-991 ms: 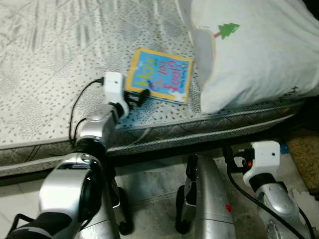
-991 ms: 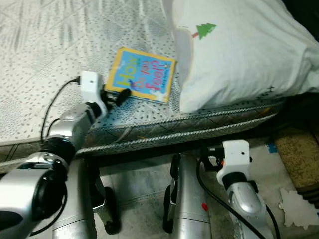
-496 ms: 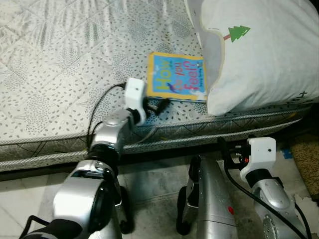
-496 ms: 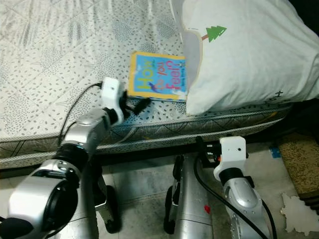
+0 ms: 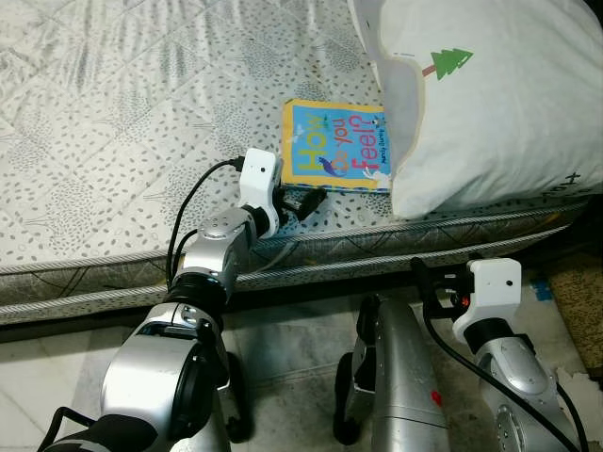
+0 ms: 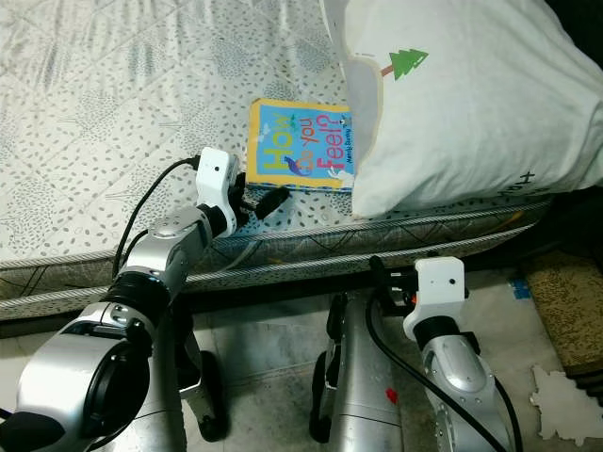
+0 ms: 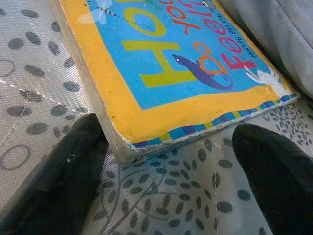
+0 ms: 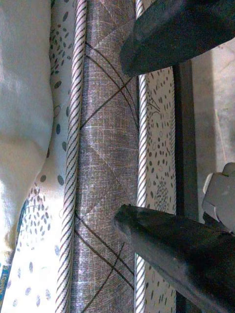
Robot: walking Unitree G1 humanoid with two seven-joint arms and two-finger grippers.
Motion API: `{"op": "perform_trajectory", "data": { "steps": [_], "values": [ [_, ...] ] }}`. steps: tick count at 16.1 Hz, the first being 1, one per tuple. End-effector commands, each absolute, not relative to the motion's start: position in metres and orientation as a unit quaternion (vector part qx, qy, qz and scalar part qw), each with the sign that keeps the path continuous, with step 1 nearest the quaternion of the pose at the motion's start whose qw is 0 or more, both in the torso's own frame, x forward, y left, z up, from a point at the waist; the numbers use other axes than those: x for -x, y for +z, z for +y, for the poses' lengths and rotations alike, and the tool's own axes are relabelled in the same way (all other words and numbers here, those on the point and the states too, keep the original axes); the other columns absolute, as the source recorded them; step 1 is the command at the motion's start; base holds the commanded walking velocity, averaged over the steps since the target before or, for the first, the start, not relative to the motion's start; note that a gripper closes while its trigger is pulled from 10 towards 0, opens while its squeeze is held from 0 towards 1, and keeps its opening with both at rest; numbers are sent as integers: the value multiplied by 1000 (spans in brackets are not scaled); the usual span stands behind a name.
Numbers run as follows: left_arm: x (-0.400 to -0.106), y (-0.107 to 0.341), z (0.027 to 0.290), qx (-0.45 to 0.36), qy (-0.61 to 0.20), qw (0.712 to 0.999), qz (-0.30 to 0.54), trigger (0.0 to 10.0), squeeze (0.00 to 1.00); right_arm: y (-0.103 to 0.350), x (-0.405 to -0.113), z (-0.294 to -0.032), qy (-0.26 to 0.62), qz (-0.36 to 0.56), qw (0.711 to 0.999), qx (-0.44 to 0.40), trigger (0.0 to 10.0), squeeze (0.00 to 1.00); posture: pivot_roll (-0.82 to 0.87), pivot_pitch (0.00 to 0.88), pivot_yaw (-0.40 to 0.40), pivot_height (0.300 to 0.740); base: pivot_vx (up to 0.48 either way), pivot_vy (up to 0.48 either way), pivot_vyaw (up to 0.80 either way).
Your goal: Clean up the room
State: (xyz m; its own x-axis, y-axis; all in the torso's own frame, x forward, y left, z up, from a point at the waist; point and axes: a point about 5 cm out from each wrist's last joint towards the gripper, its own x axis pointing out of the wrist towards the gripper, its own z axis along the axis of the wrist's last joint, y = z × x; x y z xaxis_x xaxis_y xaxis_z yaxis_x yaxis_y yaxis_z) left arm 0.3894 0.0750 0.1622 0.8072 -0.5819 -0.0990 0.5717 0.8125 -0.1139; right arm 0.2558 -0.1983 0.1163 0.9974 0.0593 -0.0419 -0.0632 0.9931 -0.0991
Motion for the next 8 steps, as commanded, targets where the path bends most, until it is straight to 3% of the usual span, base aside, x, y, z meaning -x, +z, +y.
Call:
{"op": "perform_trajectory", "data": {
  "steps": [1,8],
  "values": [
    [-373,127,55,41,-348,926,142,10000,0,106,-250,-202,23,41,998,50,10000,0,-104,369,-54,509,0,0,0],
    [-371,126,52,41,-353,924,143,10000,0,106,-250,-202,23,41,998,50,10000,0,-102,368,-53,509,0,0,0]
  ]
}}
